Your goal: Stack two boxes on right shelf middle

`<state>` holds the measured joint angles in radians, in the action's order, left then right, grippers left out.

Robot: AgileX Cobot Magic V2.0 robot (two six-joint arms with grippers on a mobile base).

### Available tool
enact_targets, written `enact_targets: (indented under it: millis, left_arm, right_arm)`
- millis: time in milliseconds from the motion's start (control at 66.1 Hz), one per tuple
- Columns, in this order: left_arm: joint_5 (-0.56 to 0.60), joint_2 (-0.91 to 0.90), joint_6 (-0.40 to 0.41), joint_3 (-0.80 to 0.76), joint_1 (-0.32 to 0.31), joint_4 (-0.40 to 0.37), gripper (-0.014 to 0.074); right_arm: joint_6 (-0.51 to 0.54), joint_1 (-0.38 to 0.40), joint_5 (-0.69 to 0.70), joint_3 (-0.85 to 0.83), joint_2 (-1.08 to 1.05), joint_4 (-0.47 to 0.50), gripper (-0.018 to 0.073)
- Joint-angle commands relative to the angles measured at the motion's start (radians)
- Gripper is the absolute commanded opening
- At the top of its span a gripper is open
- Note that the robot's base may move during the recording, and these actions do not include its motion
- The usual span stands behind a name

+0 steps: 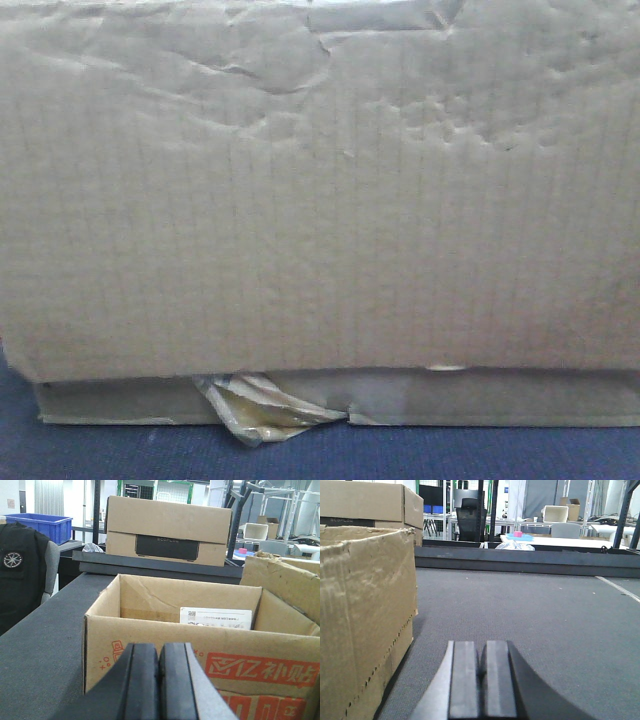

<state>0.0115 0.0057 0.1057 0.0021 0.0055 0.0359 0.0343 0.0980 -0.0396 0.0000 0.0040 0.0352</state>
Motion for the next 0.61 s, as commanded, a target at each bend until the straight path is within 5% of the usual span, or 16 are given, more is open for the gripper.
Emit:
enact_targets:
  millis: [0,590]
  left_arm:
    - [0.016,-0.006,-0.001,-0.002,0.001,-0.004,-0.0111]
    - [0.016,-0.006,-0.001,-0.002,0.001,-0.004,-0.0111]
  right_arm:
    - [0.003,-0.003,0.025,0.0,-0.004,-0.002,-0.0169]
    - [0.003,-0.003,0.025,0.0,-0.004,-0.002,-0.0169]
